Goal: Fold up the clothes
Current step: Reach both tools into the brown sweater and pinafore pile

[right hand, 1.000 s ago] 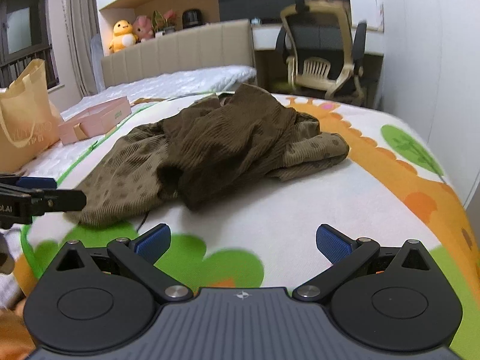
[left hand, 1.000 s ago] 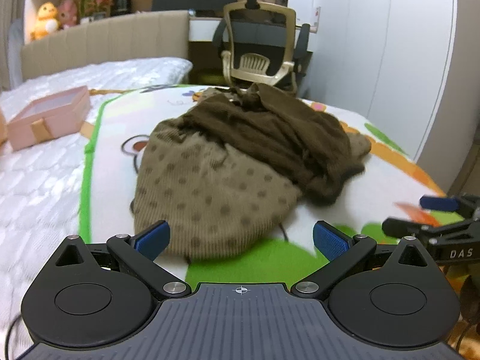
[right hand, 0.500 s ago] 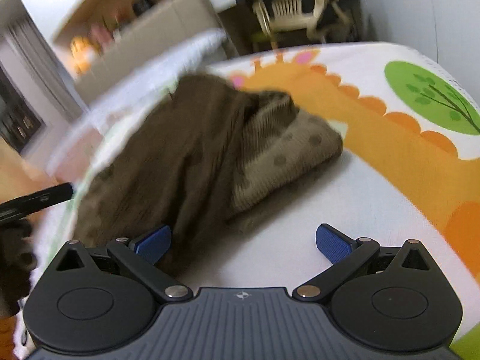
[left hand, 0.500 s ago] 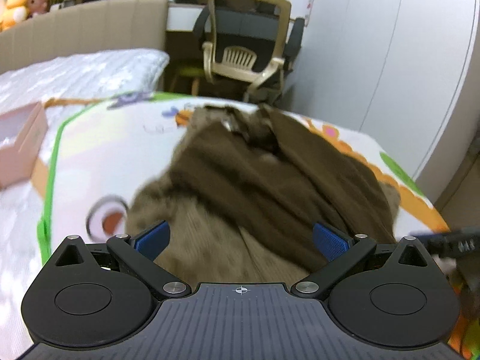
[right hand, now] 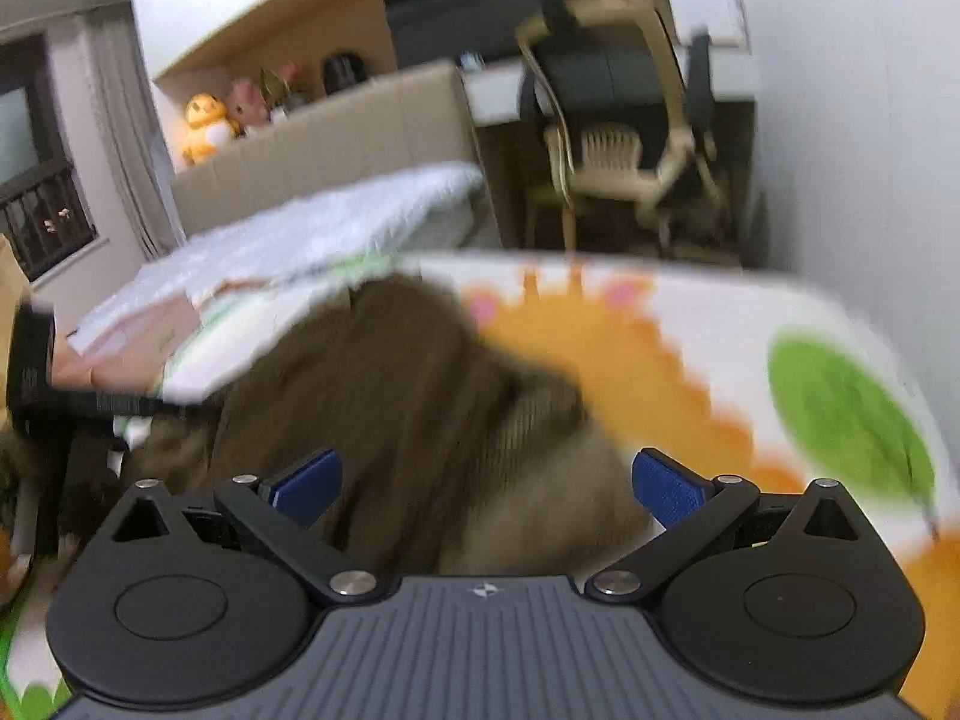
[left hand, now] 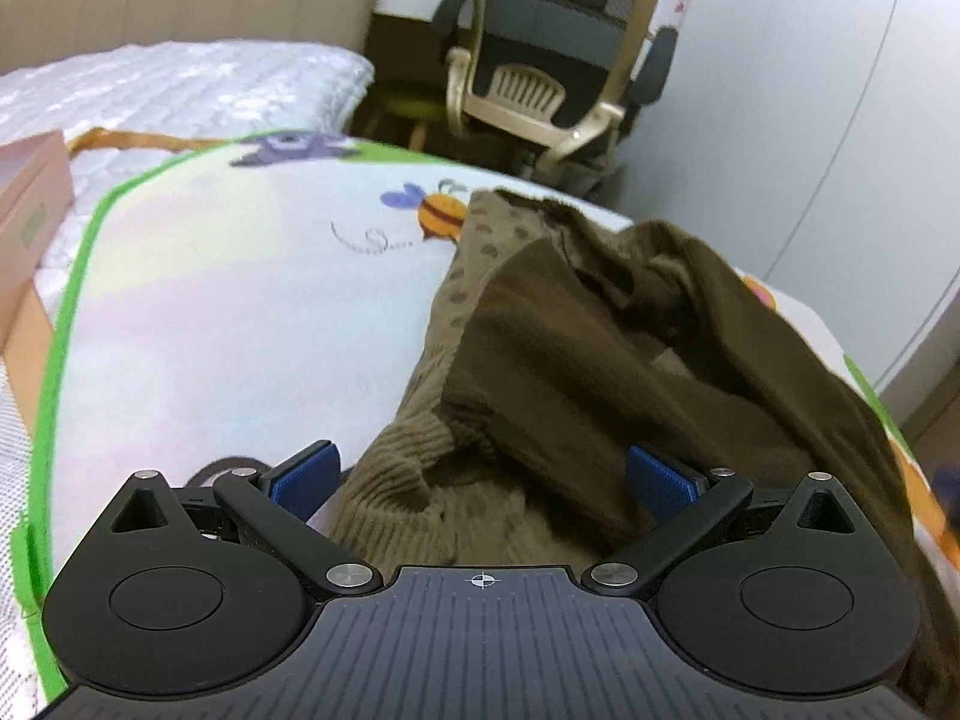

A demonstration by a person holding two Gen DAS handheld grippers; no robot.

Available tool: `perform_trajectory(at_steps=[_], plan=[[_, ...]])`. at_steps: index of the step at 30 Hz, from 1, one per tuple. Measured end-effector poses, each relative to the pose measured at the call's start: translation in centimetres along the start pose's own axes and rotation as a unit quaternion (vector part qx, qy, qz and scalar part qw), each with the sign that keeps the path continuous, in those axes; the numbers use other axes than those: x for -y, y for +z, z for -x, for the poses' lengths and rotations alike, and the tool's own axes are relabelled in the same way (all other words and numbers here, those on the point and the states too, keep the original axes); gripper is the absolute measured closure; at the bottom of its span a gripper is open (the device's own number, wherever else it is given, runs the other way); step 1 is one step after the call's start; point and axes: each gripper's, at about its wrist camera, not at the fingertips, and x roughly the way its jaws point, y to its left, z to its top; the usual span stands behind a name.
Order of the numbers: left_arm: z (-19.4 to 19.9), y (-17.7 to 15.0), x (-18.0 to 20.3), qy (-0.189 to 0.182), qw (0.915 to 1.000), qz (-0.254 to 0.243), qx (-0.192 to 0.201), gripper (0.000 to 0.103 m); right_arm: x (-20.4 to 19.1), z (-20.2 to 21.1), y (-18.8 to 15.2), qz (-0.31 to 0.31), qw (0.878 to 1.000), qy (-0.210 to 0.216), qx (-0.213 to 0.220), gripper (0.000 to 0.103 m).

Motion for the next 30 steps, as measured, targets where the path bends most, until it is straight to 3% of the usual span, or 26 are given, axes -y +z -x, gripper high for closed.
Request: perform_trajectory(at_steps=[3,6,9,12,17,20,27,30], plan=[[-0.2,0.0,-1.0,-0.007,0.9998,0.018,0.001,0.000,0.6,-4.3,3.2,0.016,1.000,0.000,-0.012,0.024],[-0.2,0.6,-1.3,-0.023,0.9990,0.036,0.012,0.000,1.0,-9.6,5.5,0.027,0.999,-0.002,-0.039,0.024],[-0.9,1.0,-1.1,-0.033,0.9981,0.050,0.013,0.000,2.0,-14.3,5.5,-0.015,0.996,0.043,-0.081,0.025],[-1.5,0.9,-0.5,-0.028,0.9985,0.045,0.012,0.000,1.1,-15.0,4.0,-0.010,0.994,0.058,-0.088,0.026],[-1.0,-0.4,1.9,-0.069,0.9974,0.019,-0.003,0.000,-1.6,-11.2,1.1,0.041,0.989,0.092,-0.108,0.029],[0.1,-2.1,4.0,-0.077,0.9968,0.003,-0.019,0.000,-2.6,-7.5,-1.5,0.074,0.988,0.081,-0.109,0.029],[4.9,-8.1,8.6,-0.094,0.9927,-0.051,-0.056,0.000,-2.3,2.2,-7.3,0.082,0.991,0.050,-0.097,0.029],[6.5,-10.4,10.0,-0.087,0.9921,-0.072,-0.054,0.000,-1.9,4.3,-8.4,0.068,0.994,0.033,-0.081,0.027]])
